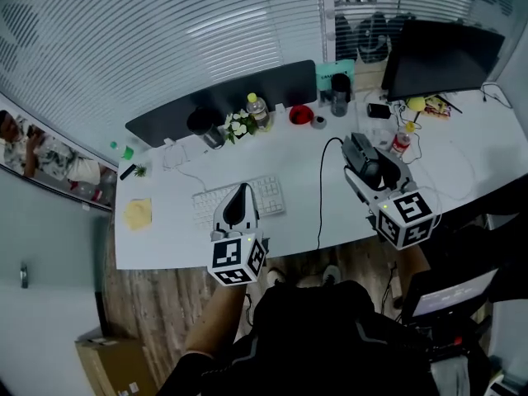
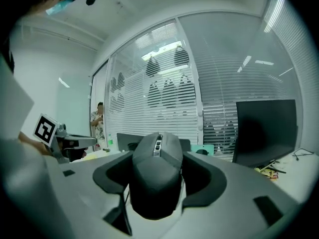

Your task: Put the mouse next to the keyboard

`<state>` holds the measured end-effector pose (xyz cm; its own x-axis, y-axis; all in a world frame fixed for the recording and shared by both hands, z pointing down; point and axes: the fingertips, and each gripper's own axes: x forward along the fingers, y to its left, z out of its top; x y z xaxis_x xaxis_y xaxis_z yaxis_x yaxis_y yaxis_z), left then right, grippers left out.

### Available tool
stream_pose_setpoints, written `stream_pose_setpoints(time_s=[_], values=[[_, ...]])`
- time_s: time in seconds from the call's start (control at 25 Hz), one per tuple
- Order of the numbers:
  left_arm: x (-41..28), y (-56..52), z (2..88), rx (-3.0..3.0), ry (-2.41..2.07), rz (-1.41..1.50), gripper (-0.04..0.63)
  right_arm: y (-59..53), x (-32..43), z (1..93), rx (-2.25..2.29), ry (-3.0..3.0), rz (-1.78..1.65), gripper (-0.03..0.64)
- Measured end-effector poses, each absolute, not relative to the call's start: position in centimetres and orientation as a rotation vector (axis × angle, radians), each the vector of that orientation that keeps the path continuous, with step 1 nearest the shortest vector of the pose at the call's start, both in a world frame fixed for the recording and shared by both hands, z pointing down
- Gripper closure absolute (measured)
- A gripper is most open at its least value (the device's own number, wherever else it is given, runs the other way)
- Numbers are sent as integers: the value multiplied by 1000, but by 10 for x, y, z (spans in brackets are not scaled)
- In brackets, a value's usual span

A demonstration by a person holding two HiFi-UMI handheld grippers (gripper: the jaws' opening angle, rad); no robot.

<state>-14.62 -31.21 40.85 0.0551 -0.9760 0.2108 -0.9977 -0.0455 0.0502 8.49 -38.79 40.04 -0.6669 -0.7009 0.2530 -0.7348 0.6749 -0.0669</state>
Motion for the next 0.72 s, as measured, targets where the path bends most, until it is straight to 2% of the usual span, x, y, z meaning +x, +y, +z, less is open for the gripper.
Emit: stream_pose_setpoints(time_s=[0.72], values=[[-142, -334, 513, 2022, -1884, 295, 566, -451, 74, 549, 1113, -2489, 372, 325]])
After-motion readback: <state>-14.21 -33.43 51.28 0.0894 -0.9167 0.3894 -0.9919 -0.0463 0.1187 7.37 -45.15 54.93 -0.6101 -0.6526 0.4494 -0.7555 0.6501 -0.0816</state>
